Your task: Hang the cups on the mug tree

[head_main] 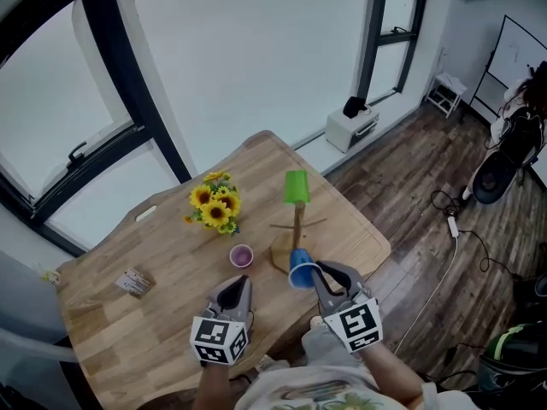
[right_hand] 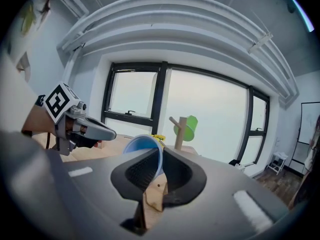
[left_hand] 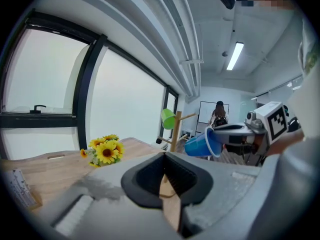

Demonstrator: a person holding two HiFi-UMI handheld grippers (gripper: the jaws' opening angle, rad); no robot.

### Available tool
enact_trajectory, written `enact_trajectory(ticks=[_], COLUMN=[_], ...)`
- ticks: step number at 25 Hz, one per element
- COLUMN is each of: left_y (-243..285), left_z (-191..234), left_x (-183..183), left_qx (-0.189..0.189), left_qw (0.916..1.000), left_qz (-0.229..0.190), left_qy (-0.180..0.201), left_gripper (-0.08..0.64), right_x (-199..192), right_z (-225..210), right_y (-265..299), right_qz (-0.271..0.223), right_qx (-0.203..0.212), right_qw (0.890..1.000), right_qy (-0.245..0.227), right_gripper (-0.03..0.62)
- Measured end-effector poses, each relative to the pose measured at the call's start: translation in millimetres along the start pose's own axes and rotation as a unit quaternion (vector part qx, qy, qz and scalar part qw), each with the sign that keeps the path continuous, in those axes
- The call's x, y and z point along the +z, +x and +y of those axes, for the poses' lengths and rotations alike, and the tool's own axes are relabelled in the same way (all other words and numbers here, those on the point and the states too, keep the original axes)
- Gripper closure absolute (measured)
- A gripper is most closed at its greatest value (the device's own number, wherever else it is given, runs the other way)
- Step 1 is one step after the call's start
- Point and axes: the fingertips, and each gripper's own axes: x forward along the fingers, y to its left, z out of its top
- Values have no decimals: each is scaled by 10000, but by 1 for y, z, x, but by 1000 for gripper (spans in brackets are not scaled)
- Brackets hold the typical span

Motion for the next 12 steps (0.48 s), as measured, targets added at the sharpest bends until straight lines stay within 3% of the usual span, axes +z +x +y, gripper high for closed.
enact_trajectory(ticks=[12], left_y=[11], left_z=[-17], left_x=[1], left_qx=[-193], left_qw=[9998], left_qz=[70], left_qy=[68], left_gripper=[557], right_x=[-4], right_z=[-70], right_y=[-17], right_qz=[39], right_qx=[-812], right_qw=[9967], right_qy=[-41], right_gripper=[561])
